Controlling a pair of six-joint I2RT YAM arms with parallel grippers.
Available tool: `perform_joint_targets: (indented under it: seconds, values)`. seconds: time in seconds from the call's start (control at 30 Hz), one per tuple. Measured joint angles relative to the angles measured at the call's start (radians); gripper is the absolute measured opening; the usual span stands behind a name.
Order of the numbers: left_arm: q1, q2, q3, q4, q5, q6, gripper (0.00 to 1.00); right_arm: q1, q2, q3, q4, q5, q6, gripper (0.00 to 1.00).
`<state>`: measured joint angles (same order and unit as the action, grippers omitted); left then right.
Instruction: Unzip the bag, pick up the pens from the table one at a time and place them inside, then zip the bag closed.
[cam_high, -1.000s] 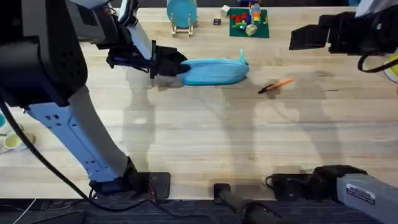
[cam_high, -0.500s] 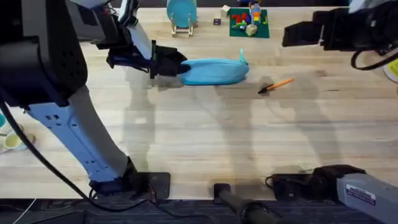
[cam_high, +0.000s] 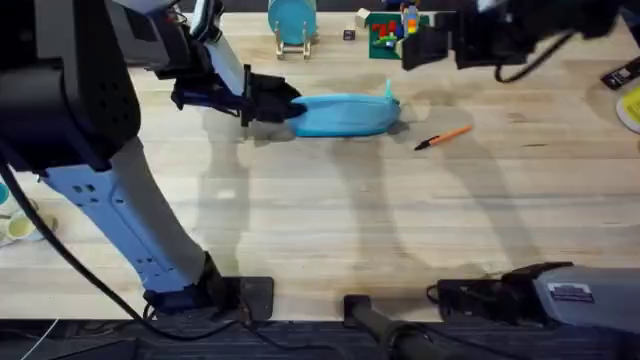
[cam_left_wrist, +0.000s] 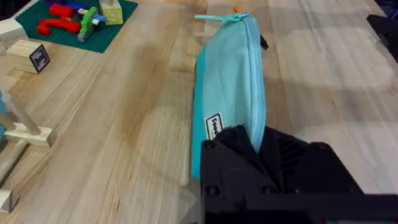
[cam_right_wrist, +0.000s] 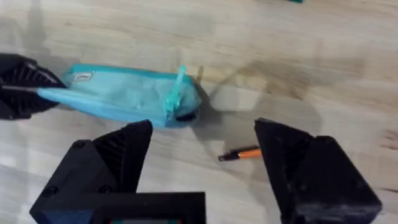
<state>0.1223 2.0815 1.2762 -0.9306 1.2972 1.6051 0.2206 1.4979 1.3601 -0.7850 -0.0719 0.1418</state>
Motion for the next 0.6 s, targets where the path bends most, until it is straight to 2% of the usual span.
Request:
perform_joint_targets:
  seconds: [0.33,0.6]
  values:
    - [0.000,0.000,0.000,0.000,0.000,0.000,0.043,0.035,0.194,0.096,0.003,-0.003,0.120,0.996]
    - [0.000,0.000,0.000,0.000,0.000,0.000,0.042,0.039,0.255,0.097,0.015,-0.040,0.170,0.996]
